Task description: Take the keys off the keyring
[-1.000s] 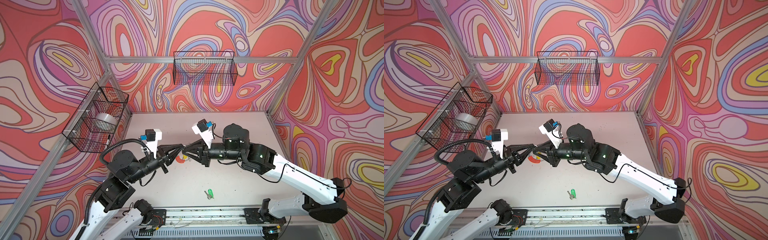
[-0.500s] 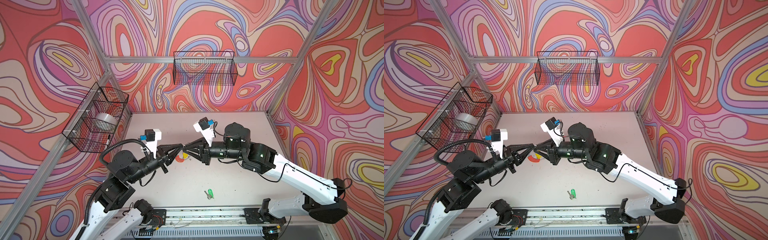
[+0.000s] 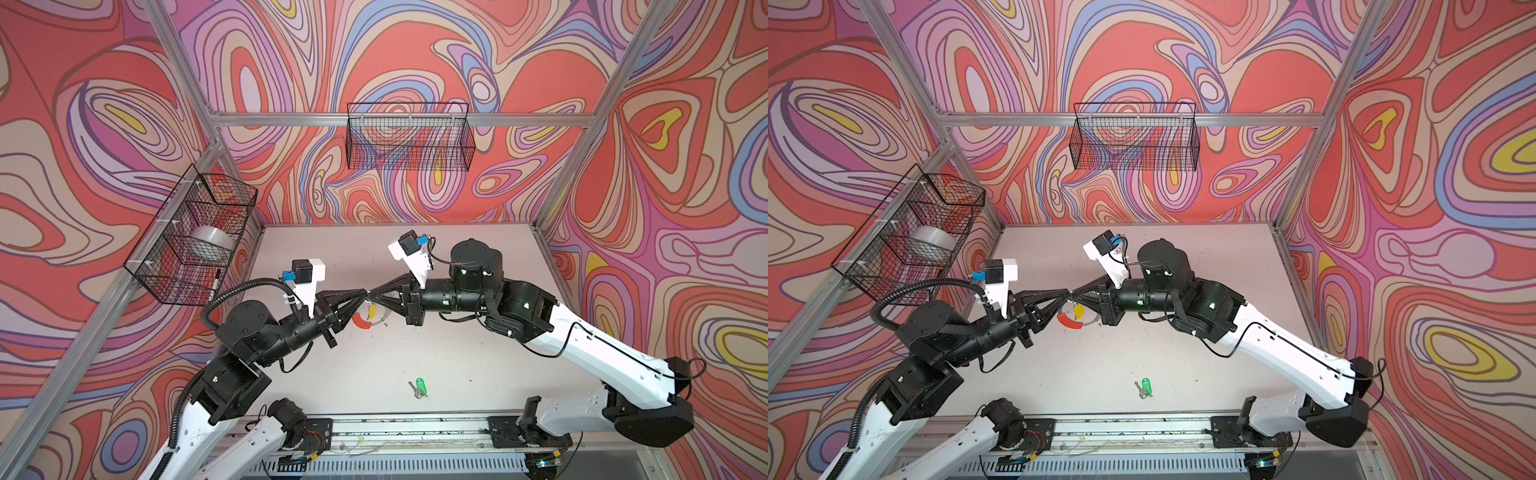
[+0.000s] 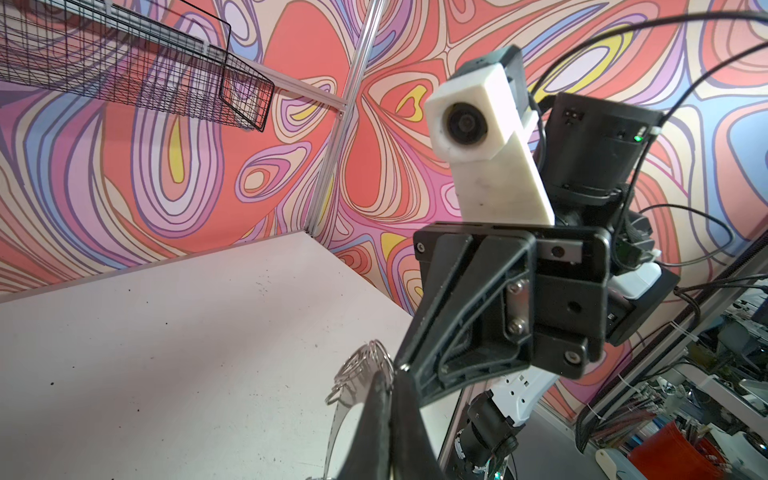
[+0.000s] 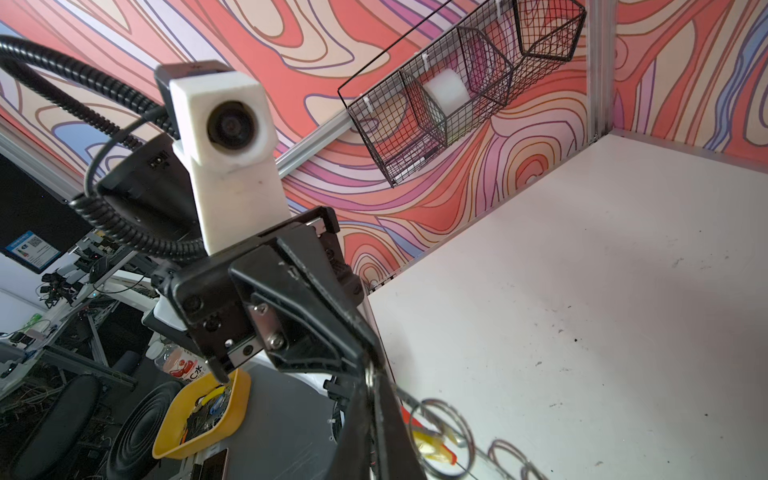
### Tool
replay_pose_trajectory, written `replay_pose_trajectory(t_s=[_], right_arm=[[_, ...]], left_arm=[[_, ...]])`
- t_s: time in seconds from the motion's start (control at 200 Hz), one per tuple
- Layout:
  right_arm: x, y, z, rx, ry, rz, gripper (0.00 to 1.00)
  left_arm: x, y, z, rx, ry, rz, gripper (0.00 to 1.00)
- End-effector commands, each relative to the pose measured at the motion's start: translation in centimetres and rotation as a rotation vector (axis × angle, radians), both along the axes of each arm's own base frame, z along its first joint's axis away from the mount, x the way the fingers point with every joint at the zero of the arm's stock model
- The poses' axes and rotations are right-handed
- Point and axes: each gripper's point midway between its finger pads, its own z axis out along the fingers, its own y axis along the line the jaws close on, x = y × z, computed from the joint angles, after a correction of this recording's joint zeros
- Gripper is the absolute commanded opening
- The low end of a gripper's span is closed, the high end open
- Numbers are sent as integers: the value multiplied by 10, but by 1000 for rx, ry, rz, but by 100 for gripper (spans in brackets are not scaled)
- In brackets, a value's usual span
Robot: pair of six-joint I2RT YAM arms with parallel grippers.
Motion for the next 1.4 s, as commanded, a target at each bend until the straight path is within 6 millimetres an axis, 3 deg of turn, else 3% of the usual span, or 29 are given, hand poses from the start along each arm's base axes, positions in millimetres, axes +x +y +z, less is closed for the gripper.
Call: replay_pose_trajectory(t_s=[0.0,0.135,0.27,0.461,0.836,1.042,1.397], right_arm=[[15,-24,-10,-95,20,-34,0],[19,-38,-21,-182,32,-1,0],[11,-40,-25,-245,12,79,0],[-3,-41,-33,-314,-12,198,0],[-24,-47,-23,-308,-68,315,0],[-30,-45,-17,-270,-73,354,0],[-35,-42,-9,-226,-82,378,0]], left_arm=[[-11,7,7,13,-31,-4,31],[-16,12,2,51,-39,6,44],[-21,5,-5,94,-28,-50,47],[-24,-8,-15,126,7,-133,47],[-49,-30,-11,85,22,-366,47],[-43,-37,-9,65,39,-383,48],[-34,-46,-8,53,57,-407,37]])
